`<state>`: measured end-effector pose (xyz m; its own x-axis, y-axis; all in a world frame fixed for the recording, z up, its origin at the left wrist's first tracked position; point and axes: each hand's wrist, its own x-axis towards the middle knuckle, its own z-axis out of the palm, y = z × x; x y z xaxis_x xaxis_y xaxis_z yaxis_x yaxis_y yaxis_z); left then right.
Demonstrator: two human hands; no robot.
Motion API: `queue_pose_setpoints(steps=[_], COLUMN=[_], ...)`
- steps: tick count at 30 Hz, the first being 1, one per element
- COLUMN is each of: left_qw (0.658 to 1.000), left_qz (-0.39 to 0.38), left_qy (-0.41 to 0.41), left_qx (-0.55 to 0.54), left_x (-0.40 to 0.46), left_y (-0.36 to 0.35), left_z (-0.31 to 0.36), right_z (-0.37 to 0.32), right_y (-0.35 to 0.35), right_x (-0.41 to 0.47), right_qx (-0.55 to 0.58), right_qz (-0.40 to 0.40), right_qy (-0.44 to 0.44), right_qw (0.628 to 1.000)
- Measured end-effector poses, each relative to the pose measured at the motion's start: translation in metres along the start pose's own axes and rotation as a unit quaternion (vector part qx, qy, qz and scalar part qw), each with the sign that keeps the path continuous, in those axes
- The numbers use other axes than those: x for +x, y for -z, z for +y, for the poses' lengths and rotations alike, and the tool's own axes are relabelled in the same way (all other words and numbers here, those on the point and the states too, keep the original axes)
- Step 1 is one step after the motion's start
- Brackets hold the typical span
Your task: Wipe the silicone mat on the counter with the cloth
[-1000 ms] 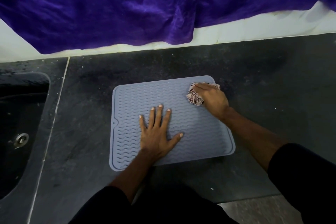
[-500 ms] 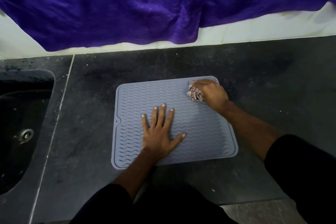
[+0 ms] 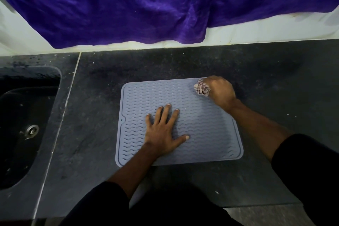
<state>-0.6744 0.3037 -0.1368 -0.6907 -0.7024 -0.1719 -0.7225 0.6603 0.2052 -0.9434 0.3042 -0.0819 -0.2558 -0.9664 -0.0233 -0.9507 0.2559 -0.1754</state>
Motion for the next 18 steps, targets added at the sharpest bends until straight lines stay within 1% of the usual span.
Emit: queue_pose_setpoints(steps=[2, 4, 5, 8, 10, 12, 14, 18], left_qw=[1.000, 1.000, 1.000, 1.000, 1.000, 1.000, 1.000, 0.999], left_qz=[-0.001, -0.005, -0.006, -0.017, -0.026, -0.026, -0.028, -0.041], left_qy=[0.003, 0.005, 0.006, 0.004, 0.002, 0.004, 0.005, 0.010], left_qx=[0.004, 0.008, 0.008, 0.006, 0.005, 0.006, 0.004, 0.003], left_x=[0.001, 0.001, 0.001, 0.003, 0.003, 0.002, 0.002, 0.002], left_y=[0.000, 0.000, 0.000, 0.001, 0.002, 0.002, 0.003, 0.005], left_z=[0.001, 0.001, 0.000, 0.000, 0.000, 0.001, 0.002, 0.004], right_z=[-0.021, -0.036, -0.035, -0.010, 0.007, 0.009, -0.001, -0.015], right_y=[-0.004, -0.010, -0.012, -0.008, -0.001, 0.004, 0.003, -0.008], right_x=[0.004, 0.001, -0.001, -0.003, -0.001, 0.003, 0.005, 0.000], right_qx=[0.015, 0.001, -0.005, -0.027, -0.022, 0.011, 0.038, -0.020], right_qz=[0.008, 0.000, -0.002, -0.008, -0.012, 0.004, 0.012, -0.032], right_qy=[0.040, 0.090, 0.102, 0.103, 0.061, 0.032, 0.052, 0.099], right_qw=[0.999, 0.996, 0.995, 0.994, 0.998, 0.999, 0.998, 0.994])
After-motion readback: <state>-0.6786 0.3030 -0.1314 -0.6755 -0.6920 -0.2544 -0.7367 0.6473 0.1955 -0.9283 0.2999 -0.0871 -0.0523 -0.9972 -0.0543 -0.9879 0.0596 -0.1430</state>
